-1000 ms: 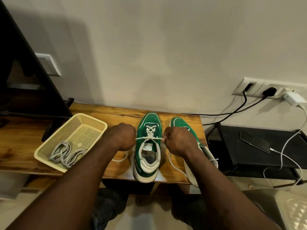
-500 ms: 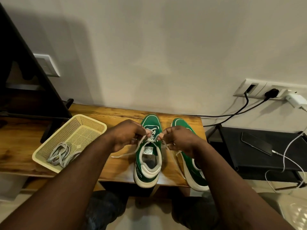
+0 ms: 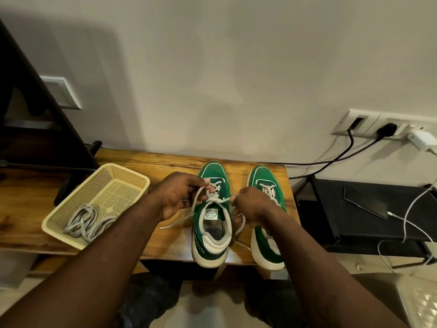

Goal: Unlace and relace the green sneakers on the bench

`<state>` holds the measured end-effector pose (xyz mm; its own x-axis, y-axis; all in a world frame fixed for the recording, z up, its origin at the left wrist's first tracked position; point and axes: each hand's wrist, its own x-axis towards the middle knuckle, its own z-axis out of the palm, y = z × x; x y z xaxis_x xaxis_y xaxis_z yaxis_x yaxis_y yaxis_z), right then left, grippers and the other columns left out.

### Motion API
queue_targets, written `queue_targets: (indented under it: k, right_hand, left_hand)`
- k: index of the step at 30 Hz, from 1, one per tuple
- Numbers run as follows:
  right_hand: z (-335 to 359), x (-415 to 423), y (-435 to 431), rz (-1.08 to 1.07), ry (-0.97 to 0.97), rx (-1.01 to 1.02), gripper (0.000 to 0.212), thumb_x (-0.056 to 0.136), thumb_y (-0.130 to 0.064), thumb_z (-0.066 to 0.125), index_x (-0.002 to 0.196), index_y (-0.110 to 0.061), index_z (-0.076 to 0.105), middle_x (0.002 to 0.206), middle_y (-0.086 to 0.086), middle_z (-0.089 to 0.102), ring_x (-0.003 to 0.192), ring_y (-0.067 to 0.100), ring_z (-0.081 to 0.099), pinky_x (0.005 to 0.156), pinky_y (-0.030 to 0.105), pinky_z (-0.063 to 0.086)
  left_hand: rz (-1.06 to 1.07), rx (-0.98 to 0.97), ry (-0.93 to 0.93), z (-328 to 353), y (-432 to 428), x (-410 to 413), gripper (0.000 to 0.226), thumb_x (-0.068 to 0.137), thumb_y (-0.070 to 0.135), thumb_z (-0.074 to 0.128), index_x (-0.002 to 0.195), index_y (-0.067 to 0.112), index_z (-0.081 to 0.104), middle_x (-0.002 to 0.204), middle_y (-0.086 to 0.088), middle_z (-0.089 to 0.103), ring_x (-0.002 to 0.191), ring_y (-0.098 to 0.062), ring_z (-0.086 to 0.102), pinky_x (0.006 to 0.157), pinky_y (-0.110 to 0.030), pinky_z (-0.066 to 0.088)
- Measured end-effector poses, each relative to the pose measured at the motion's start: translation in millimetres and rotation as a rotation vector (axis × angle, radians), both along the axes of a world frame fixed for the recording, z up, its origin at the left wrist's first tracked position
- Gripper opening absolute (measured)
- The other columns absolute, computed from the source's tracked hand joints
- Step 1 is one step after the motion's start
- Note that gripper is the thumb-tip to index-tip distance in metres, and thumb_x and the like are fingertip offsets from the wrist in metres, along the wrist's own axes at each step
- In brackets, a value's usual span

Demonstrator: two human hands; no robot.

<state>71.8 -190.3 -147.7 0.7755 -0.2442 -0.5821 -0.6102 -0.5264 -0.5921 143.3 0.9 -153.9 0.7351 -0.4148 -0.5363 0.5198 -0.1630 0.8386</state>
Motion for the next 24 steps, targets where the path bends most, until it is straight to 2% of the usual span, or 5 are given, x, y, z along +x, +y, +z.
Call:
queue_targets:
  k: [4,7,13,20,24]
  right_hand:
    - [9,-7,9,-0.22,0.063,0.431,0.018,0.11,-0.014,0.048,0.108,-0.006,0.064,0.074,0.004,0.058,0.053,0.011,0.051,0.051,0.026,0.052]
    - [16,-6,16,-0.293,-0.001,0.722,0.023,0.111,-0.019,0.047,0.098,-0.01,0.065,0.067,-0.002,0.055,0.05,0.007,0.045,0.047,0.022,0.047]
    - [13,-1,26,-0.257,-0.281,0.473,0.018,0.1,-0.016,0.065,0.102,0.0,0.073,0.087,0.014,0.073,0.071,0.02,0.065,0.065,0.032,0.055]
    - [-8,1,37,-0.591,-0.375,0.959,0.022,0.103,-0.012,0.056,0.108,0.004,0.069,0.091,0.02,0.072,0.07,0.025,0.069,0.064,0.032,0.062]
    - [-21,6,43,-0.715,-0.474,1.024,0.02,0.105,-0.018,0.059,0.1,-0.001,0.067,0.093,0.019,0.076,0.076,0.026,0.073,0.071,0.035,0.063]
  left_hand:
    - [-0.002,-0.007,0.016,3,-2,-2,0.018,0.098,0.022,0.069,0.099,0.005,0.077,0.098,-0.009,0.08,0.084,-0.019,0.067,0.081,-0.032,0.054]
    - [0.011,-0.03,-0.016,6,-3,-5,0.019,0.096,0.027,0.073,0.09,0.009,0.077,0.088,-0.007,0.077,0.078,-0.017,0.069,0.074,-0.031,0.055]
    - [0.108,-0.073,-0.01,5,-6,-8,0.026,0.095,0.032,0.074,0.096,0.006,0.077,0.091,-0.011,0.077,0.081,-0.023,0.071,0.075,-0.034,0.056]
    - [0.224,-0.196,0.052,-3,-13,-14,0.014,0.103,0.004,0.057,0.102,0.003,0.071,0.091,-0.012,0.077,0.075,-0.019,0.073,0.06,-0.027,0.059]
    - [0.298,-0.281,0.073,-7,-15,-16,0.006,0.099,0.011,0.066,0.097,0.006,0.07,0.086,-0.01,0.075,0.068,-0.016,0.07,0.057,-0.025,0.058]
